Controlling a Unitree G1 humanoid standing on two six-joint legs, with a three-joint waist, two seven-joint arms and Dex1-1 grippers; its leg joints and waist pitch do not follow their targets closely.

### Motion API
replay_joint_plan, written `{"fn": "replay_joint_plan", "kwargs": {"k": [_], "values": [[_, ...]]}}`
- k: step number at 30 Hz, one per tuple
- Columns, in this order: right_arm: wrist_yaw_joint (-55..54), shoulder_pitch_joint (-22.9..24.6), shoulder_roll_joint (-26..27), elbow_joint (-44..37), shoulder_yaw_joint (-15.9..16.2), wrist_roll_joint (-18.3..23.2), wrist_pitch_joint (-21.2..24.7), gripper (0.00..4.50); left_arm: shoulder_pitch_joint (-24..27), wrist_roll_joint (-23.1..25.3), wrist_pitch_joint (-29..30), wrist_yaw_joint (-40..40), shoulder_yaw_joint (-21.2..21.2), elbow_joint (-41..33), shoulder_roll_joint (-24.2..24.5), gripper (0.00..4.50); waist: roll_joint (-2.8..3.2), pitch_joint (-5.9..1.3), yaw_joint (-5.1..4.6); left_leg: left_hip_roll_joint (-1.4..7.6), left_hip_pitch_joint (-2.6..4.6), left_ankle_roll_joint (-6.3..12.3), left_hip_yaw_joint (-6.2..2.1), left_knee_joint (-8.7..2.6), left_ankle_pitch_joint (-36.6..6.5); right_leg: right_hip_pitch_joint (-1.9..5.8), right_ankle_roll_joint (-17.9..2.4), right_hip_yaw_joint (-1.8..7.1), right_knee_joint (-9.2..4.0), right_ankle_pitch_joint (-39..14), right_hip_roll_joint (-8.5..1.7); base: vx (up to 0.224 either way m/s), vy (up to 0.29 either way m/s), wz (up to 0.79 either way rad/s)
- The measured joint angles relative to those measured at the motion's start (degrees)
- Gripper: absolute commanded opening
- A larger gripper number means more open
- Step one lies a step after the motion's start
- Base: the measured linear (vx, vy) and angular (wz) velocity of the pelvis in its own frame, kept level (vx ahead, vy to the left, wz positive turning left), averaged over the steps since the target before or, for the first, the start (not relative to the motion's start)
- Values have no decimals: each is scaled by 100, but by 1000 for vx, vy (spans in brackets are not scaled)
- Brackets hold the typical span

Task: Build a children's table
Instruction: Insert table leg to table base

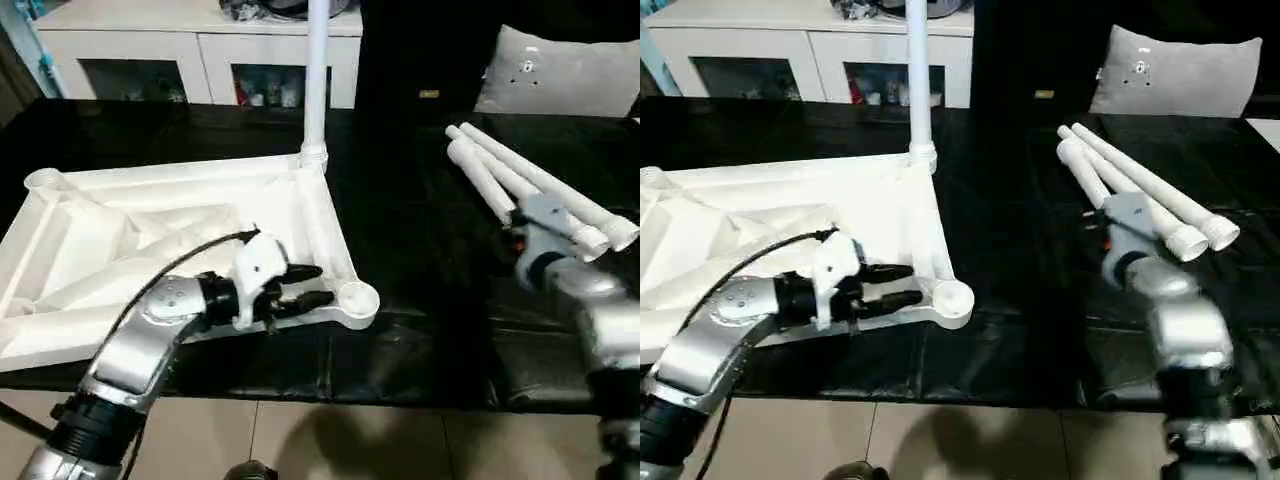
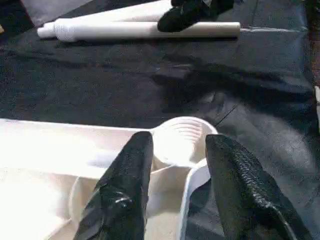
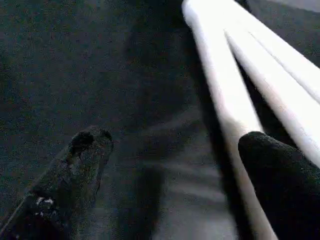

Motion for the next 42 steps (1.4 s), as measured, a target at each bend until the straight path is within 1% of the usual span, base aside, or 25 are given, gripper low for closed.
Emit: {"fn": "replay_joint_plan", "kwargs": {"k": [2, 3, 7, 11, 14, 20, 27, 32, 35, 36, 37, 38, 40, 42], "values": [[40, -43, -29, 98, -28, -58, -1, 450, 1, 29, 70, 3, -15, -9, 0, 226, 0, 0, -20, 1, 2, 0, 0, 1, 0, 0, 0, 0, 5, 0, 0, 0, 0, 0], [98, -136, -76, 297, -14, -78, 1, 450, -2, 47, 120, 11, -25, -32, -21, 234, 0, 0, -39, 1, 0, 0, 0, 4, 0, -1, 0, 0, 7, 0, 0, 0, 0, 0], [283, -438, -411, 868, 22, -173, 4, 450, -2, 53, 330, 65, -94, -243, -85, 259, -3, 2, -60, 1, -2, 2, 0, 15, -1, 0, -2, 2, 8, 1, 0, 0, 0, 0], [498, -725, -522, 1503, 86, -268, -107, 450, -2, 52, 420, 183, -150, -386, -120, 259, -7, 1, -55, 5, -4, 3, 0, 17, 0, 0, -2, -1, 9, 1, 1, 0, 0, 0], [597, -842, -507, 2130, 84, -307, -449, 450, 6, 53, 480, 334, -129, -390, -226, 259, -7, 1, -48, 5, -10, 11, 1, 29, -4, 0, -3, -1, 10, 2, 1, 0, 0, 0], [670, -1054, -457, 2990, 81, -345, -820, 450, 109, 160, 562, 455, -156, -431, -241, 259, -20, 5, -48, 5, -15, 26, 3, 33, -1, -1, -6, -2, 10, 3, -1, 0, 0, 0], [714, -1137, -459, 3476, 73, -390, -950, 450, 178, 168, 650, 498, -179, -557, -168, 259, -25, 7, -46, 7, -15, 29, 3, 35, 1, -1, -10, -4, 11, 6, -1, 0, 0, 0], [932, -1302, -504, 3847, 72, -387, -934, 450, 178, 213, 726, 440, -226, -604, -119, 259, -23, 6, -47, 8, -16, 29, 3, 37, 1, 0, -14, -5, 12, 9, -1, 0, 0, 0], [1192, -1394, -574, 3988, 68, -371, -752, 450, 177, 217, 764, 315, -271, -675, 45, 259, -22, 5, -47, 8, -16, 29, 3, 38, 1, 0, -14, -5, 12, 9, -1, 0, 0, 0], [1262, -1415, -585, 3989, 68, -363, -682, 432, 177, 217, 774, 291, -270, -706, 76, 263, -23, 6, -47, 8, -16, 29, 3, 38, 1, 0, -14, -5, 12, 9, 0, 0, 0, 0], [1338, -1439, -588, 3990, 68, -358, -620, 432, 177, 216, 789, 272, -270, -740, 89, 263, -24, 6, -46, 9, -16, 29, 3, 38, 1, 0, -15, -6, 13, 9, 0, 0, 0, 0], [1404, -1453, -587, 3990, 68, -347, -583, 414, 177, 213, 804, 254, -270, -783, 87, 265, -24, 6, -43, 9, -16, 30, 3, 40, 1, 0, -15, -6, 13, 9, 0, 0, 0, 0], [1617, -1491, -584, 3990, 68, -273, -407, 404, 177, 210, 822, 248, -270, -809, 91, 265, -24, 6, -41, 9, -16, 31, 4, 40, 2, 0, -16, -6, 13, 9, 0, 0, 0, 0], [1812, -1511, -582, 3990, 69, -233, -285, 383, 177, 209, 829, 248, -270, -818, 91, 265, -24, 6, -36, 9, -17, 33, 3, 40, 3, 0, -16, -6, 13, 10, 0, 0, 0, 0]]}}
